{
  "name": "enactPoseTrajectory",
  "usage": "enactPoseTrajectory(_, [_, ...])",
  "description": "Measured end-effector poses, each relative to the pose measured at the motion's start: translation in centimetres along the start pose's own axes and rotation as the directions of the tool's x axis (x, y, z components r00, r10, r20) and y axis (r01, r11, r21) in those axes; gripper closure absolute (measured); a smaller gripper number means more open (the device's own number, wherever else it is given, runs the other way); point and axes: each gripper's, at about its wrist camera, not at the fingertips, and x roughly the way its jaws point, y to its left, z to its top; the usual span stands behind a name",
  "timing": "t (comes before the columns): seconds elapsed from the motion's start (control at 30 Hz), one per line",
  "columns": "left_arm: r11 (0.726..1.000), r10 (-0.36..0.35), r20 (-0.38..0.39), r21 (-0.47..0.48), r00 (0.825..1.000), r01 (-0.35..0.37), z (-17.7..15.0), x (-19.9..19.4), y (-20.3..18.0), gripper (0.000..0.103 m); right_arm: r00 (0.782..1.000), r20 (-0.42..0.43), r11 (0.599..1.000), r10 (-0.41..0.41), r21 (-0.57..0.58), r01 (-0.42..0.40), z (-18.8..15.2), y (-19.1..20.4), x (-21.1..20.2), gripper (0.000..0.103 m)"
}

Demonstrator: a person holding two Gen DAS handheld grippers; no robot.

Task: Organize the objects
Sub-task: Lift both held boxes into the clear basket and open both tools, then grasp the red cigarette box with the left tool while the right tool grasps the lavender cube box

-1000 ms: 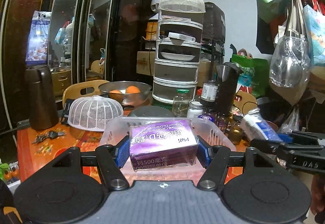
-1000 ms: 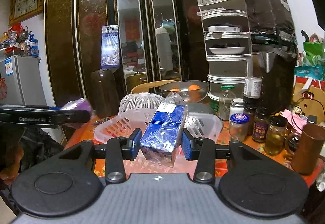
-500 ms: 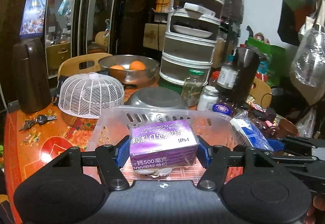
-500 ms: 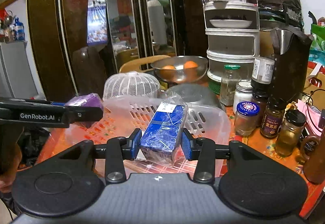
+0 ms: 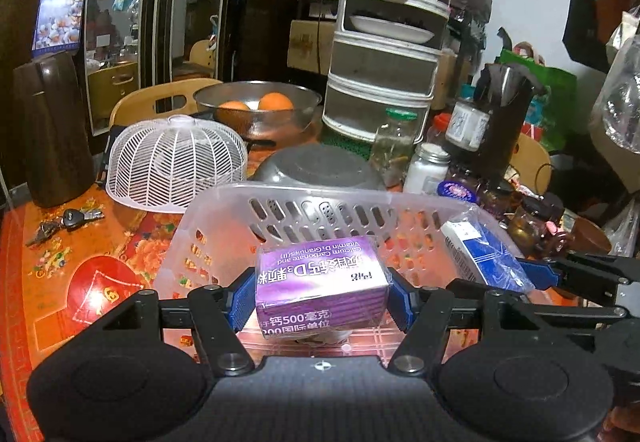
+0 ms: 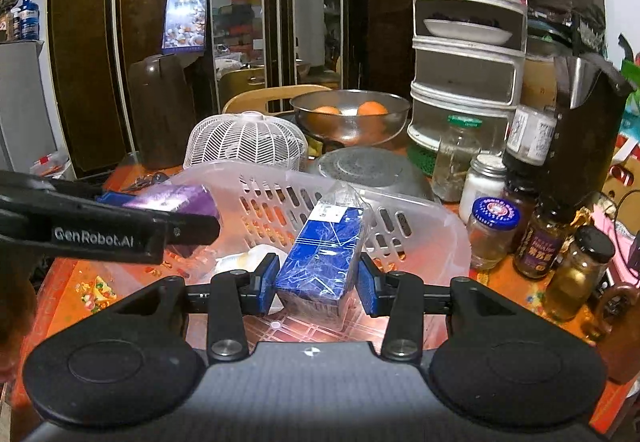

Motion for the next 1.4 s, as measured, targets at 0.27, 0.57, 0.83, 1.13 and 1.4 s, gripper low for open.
enactPoseTrajectory(0.27, [1.000, 0.022, -0.036, -0.002, 0.999, -0.022, -0.2, 2.2, 0.0, 0.034, 0.999, -0.052, 0.999, 0.005, 0.046, -0.002, -0.2, -1.0, 1.4, 0.058])
enactPoseTrajectory(0.57, [0.999, 0.027, 0.004, -0.020, 1.000, -0.027, -0.6, 2.5, 0.0, 0.011, 1.000, -0.019, 0.998, -0.007, 0.057, 0.009, -0.2, -1.3, 1.2, 0.030])
enactPoseTrajectory(0.83, [1.000, 0.014, 0.125, 0.015, 0.992, -0.016, -2.0, -2.1, -0.5, 0.002, 0.993, 0.110, 0.997, -0.032, 0.073, 0.024, -0.6, -1.2, -2.2, 0.003])
enactPoseTrajectory(1.13, [0.999, -0.031, 0.113, -0.022, 0.993, 0.033, -12.2, -7.2, 2.8, 0.000, 0.968, 0.246, 0.995, -0.049, 0.097, 0.026, -8.4, 0.0, -9.9, 0.000])
enactPoseTrajectory(1.4, [0.988, -0.002, 0.065, -0.154, 0.998, 0.012, -17.3, -6.2, 5.5, 0.000, 0.981, 0.187, 0.989, 0.057, 0.121, -0.080, -17.8, 5.0, -10.5, 0.000])
